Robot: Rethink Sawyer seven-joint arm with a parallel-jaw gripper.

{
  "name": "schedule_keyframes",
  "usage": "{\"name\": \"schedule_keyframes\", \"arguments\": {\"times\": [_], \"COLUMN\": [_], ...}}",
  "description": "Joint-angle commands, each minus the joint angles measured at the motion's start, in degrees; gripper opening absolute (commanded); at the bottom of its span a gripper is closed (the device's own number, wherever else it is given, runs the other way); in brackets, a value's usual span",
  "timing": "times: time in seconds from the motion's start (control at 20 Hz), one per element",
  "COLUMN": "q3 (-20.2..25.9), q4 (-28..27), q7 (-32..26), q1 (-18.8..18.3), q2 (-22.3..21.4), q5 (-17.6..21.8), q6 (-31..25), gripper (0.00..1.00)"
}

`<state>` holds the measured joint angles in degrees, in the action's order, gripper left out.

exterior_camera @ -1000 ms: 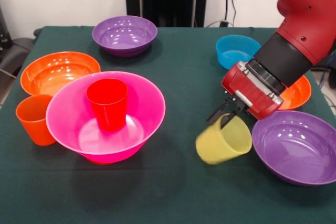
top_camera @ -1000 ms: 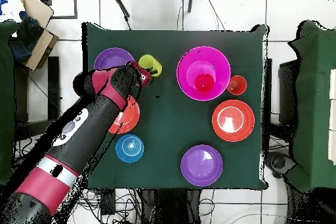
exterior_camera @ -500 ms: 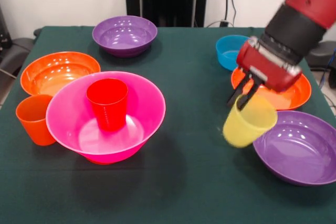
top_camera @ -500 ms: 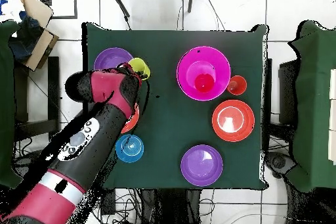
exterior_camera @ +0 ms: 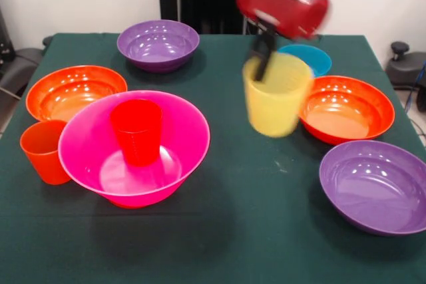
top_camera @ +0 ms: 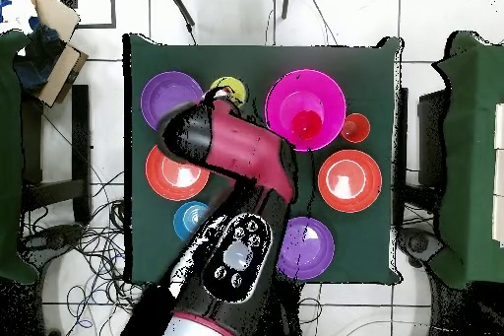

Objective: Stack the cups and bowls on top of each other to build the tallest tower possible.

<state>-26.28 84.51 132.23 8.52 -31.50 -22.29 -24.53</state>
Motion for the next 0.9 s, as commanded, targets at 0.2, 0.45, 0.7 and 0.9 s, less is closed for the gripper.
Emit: {"name": "schedule_keyframes", "arguments": {"times": [0.2, 0.45, 0.7, 0.9], "q3": [22.21, 30.77, 37.99, 37.65], "q4": [16.17, 21.34, 23.57, 20.28], "q7": [-26.29, -35.76, -40.54, -36.28], "q1": [-13.82, -23.69, -29.43, -27.83], "q2": [-20.37, -27.67, -31.28, -31.73], "q5": [10.25, 9.19, 7.74, 10.28], "q6": [-1.66, -4.93, -6.99, -8.51], "gripper": [0.0, 0.0, 0.0, 0.0]}}
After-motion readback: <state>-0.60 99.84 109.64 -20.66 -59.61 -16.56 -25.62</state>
